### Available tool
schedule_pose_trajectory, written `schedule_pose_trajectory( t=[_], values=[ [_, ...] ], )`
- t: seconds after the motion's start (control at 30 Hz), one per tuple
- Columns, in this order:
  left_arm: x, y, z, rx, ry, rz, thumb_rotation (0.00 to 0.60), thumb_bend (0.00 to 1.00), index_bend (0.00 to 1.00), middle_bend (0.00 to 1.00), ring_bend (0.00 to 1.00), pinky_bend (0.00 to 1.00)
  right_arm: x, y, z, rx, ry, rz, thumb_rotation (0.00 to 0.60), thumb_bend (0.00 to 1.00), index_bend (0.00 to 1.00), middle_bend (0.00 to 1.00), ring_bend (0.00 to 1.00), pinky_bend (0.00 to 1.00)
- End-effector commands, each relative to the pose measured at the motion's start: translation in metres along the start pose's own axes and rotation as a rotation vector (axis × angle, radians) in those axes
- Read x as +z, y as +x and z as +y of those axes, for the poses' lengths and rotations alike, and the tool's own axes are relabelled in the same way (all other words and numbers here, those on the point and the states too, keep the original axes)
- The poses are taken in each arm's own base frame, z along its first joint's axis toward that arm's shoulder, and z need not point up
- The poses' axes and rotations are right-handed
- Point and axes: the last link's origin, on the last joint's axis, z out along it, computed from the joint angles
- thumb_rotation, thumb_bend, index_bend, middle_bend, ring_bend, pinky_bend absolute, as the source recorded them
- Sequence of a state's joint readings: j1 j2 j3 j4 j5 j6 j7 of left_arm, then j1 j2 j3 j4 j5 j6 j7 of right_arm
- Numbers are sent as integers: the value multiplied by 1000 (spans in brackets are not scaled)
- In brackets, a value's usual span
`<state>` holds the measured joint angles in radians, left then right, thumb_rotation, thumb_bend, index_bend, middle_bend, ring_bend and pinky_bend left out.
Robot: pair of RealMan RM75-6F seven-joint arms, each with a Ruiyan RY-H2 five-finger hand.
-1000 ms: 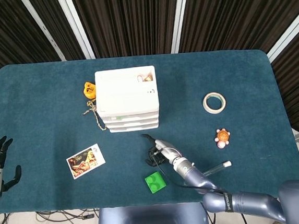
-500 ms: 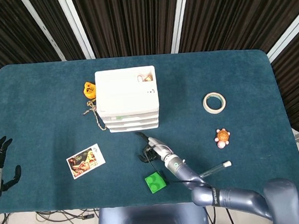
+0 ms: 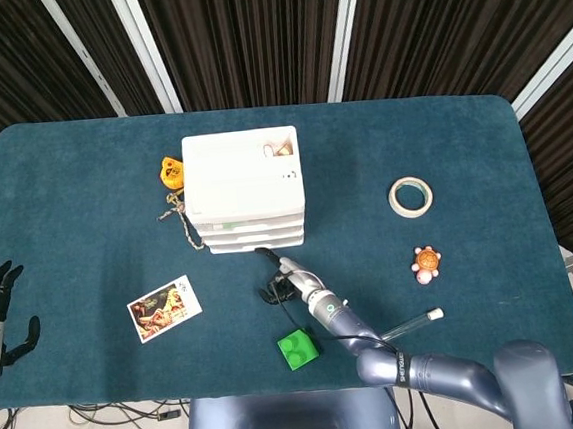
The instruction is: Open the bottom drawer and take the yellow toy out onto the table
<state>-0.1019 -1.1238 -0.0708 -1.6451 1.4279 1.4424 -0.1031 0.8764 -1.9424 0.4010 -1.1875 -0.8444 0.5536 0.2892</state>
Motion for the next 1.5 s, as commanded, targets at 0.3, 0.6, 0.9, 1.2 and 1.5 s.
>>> schedule_pose_trajectory(
  t=[0.3,0.6,0.9,1.2,1.5],
  values=[
    [0,1,-1,1,2,3,600,478,57,0,0,0,7,-2,-4,88,-22,17,600,530,0,902,912,1000],
    [0,1,-1,-1,3,3,600,478,57,0,0,0,11,-15,-10,100,-22,10,600,544,0,902,912,1000],
    [1,2,0,-3,2,6,600,478,57,0,0,0,16,-19,-10,94,-33,9,600,550,0,902,912,1000],
    [1,2,-1,-4,3,3,600,478,56,0,0,0,20,-20,-9,92,-42,10,600,553,0,902,912,1000],
    [1,2,-2,-8,5,2,600,478,57,0,0,0,22,-24,-12,84,-34,-7,600,557,4,904,913,1000]
  ],
)
